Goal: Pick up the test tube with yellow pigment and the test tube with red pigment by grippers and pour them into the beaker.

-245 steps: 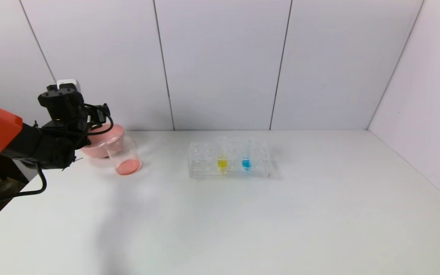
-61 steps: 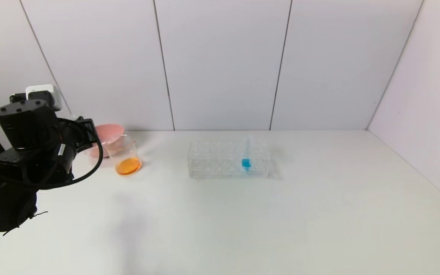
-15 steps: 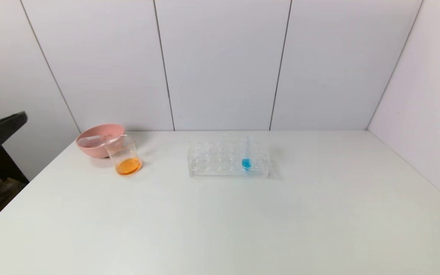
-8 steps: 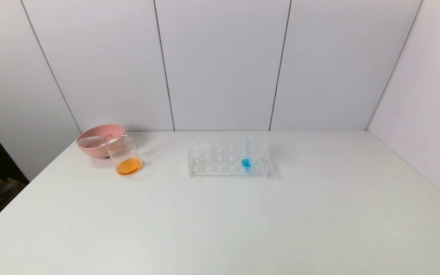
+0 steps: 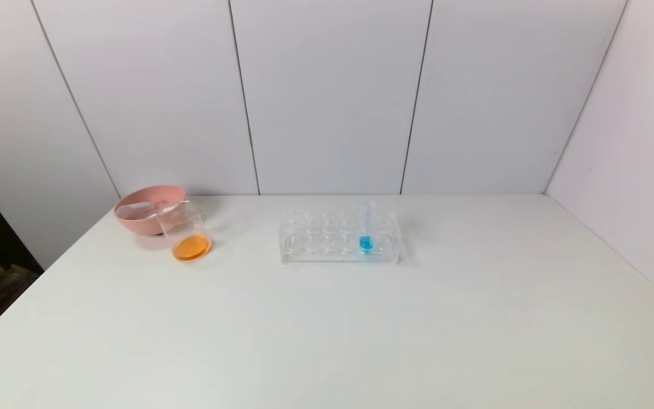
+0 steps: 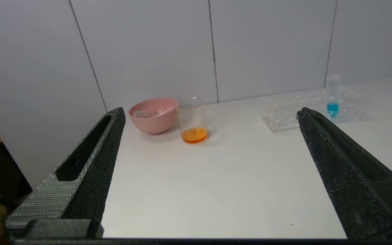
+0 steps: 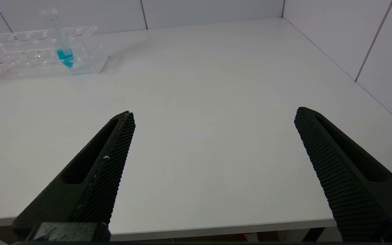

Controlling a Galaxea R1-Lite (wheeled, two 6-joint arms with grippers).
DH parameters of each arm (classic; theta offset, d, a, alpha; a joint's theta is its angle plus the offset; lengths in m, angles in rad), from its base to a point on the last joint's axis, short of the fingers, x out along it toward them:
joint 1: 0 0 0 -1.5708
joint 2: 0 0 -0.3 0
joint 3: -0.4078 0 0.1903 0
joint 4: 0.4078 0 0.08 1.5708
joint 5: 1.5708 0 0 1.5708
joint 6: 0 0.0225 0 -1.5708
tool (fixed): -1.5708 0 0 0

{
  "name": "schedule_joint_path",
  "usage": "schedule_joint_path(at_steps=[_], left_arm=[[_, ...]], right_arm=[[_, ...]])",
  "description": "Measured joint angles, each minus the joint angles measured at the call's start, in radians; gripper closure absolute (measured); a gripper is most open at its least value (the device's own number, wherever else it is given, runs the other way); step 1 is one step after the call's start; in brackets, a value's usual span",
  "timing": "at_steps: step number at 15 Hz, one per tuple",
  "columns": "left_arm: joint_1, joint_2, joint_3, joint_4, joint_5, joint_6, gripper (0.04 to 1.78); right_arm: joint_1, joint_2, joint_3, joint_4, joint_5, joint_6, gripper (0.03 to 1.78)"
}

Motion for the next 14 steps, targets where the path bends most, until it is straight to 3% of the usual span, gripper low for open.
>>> schedule_joint_path(at_steps=[3, 5, 9, 14], left_arm=[[0.000, -0.015, 0.221, -0.082, 0.084, -0.018, 0.06], [0.000, -0.017, 0.314, -0.051, 0.091, -0.046, 0.06], [0.000, -0.018, 0.341, -0.062, 0.102, -0.146, 0.06], [0.000, -0.018, 0.344, -0.063, 0.104, -0.157, 0.06]], right_arm=[[0.000, 0.000, 0.000, 0.000, 0.000, 0.000, 0.10], [0.000, 0.000, 0.000, 0.000, 0.000, 0.000, 0.10], [0.000, 0.000, 0.000, 0.000, 0.000, 0.000, 0.10], [0.000, 0.000, 0.000, 0.000, 0.000, 0.000, 0.10]])
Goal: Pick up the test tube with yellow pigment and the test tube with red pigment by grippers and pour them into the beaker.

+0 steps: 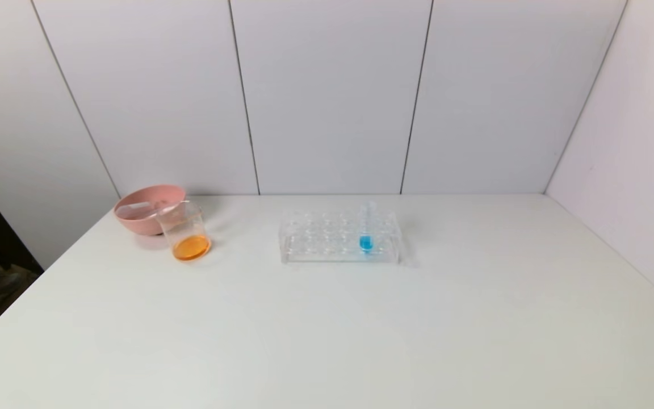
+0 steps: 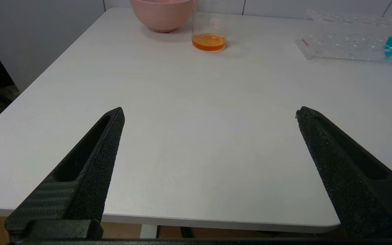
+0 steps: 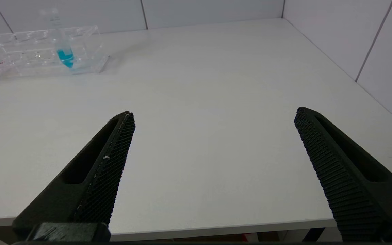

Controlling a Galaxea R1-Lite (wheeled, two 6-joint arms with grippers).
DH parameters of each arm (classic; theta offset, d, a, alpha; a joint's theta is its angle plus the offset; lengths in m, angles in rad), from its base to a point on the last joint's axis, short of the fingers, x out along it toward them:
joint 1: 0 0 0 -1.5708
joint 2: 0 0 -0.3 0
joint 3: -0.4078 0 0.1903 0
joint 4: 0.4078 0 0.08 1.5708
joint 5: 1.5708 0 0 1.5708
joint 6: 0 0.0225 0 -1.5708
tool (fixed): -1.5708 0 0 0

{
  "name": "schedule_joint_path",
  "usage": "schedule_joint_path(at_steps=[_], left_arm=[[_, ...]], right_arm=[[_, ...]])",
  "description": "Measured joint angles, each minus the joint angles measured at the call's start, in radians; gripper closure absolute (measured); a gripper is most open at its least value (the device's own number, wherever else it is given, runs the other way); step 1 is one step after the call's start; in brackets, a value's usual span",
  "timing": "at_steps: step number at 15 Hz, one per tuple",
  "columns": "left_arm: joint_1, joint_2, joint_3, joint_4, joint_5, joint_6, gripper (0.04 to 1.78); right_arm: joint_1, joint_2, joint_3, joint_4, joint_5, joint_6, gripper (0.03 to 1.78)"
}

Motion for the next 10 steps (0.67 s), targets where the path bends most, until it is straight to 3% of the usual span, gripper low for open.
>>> schedule_joint_path(at_steps=[10], left_arm=[[0.000, 0.000, 0.000, 0.000, 0.000, 0.000, 0.06]], right_arm=[[0.000, 0.000, 0.000, 0.000, -0.001, 0.000, 0.10]])
